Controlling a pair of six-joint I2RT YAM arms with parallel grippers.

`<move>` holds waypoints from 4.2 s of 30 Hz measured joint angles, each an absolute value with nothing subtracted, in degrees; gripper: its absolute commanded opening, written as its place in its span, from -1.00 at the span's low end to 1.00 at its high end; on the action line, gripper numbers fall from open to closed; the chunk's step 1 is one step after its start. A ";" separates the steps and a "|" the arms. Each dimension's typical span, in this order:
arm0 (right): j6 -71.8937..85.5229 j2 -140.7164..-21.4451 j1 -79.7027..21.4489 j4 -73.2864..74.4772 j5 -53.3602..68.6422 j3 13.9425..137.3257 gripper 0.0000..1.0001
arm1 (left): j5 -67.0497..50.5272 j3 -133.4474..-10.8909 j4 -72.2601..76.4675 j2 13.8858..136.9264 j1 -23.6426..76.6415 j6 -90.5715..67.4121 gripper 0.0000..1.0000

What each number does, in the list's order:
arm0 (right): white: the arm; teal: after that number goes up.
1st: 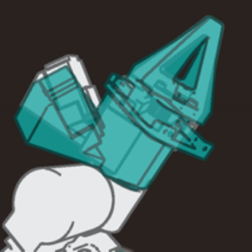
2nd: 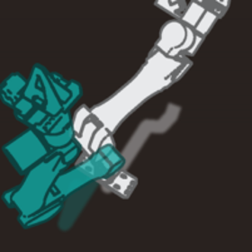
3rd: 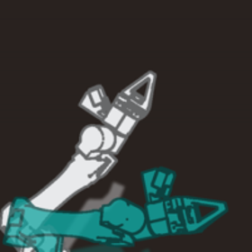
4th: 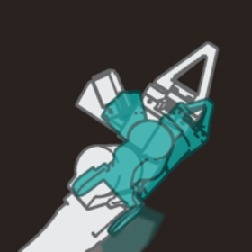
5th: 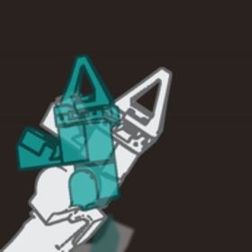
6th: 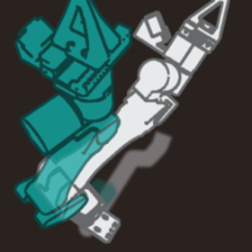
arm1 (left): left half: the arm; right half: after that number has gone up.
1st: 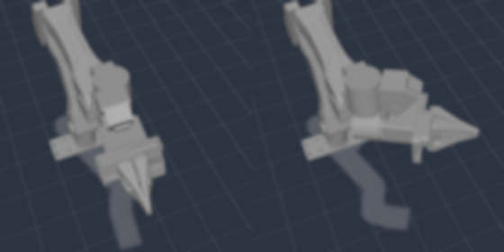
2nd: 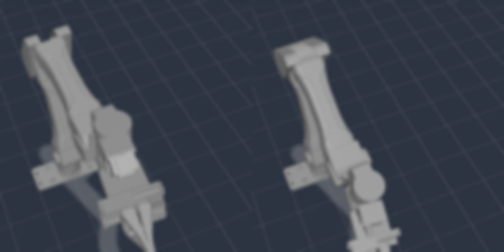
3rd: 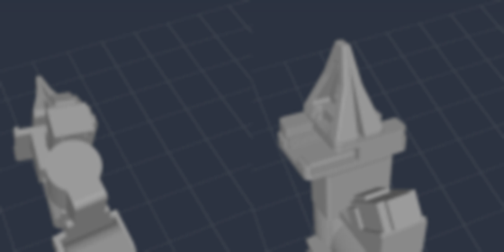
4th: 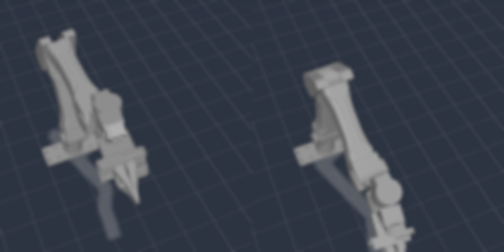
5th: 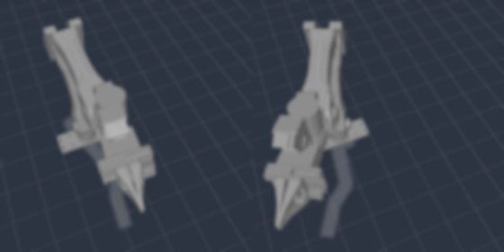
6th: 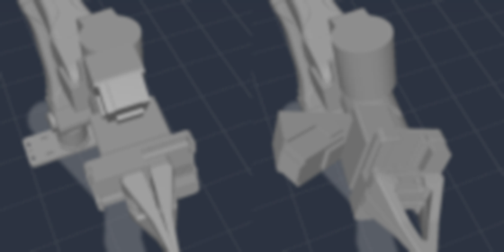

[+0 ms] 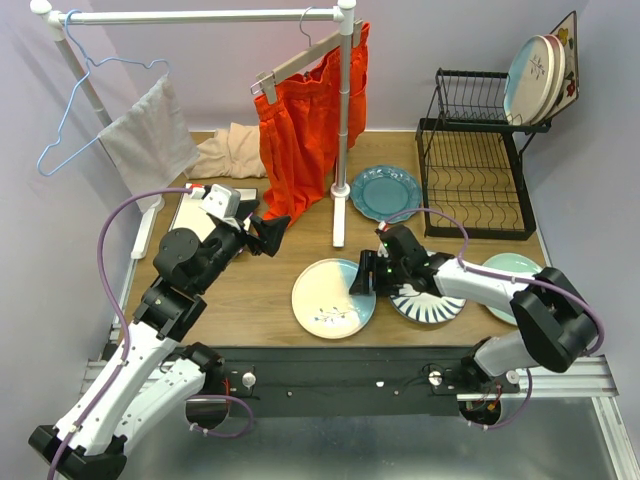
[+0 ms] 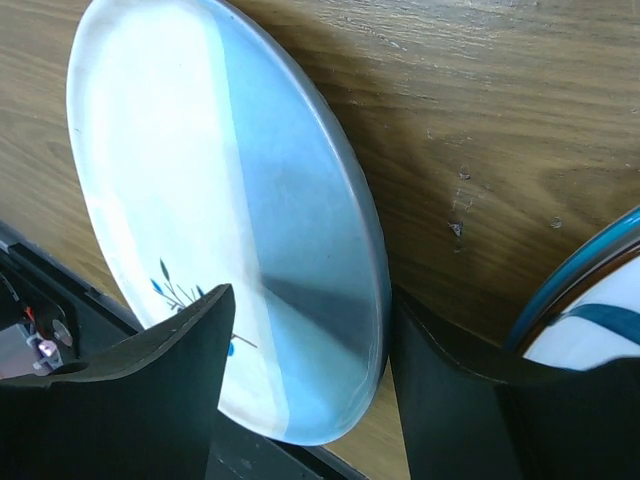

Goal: Unload the plates from the dish rack
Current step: Place the plate at the center of the board, then unload the plate from the dish rack.

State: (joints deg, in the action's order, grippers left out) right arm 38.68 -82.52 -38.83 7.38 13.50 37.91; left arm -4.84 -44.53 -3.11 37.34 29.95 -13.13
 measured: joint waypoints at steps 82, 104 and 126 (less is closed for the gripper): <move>-1.19 -108.03 2.85 28.01 -24.51 123.79 0.21 | -5.02 -44.53 -3.11 36.05 29.95 -13.10 0.73; -8.32 -115.72 3.51 26.59 -30.09 130.26 0.19 | -6.15 -44.53 -3.11 36.03 29.71 -13.10 0.73; -8.45 -118.39 8.43 24.91 -26.50 130.23 0.20 | -6.24 -44.53 -3.09 36.03 29.19 -13.10 0.74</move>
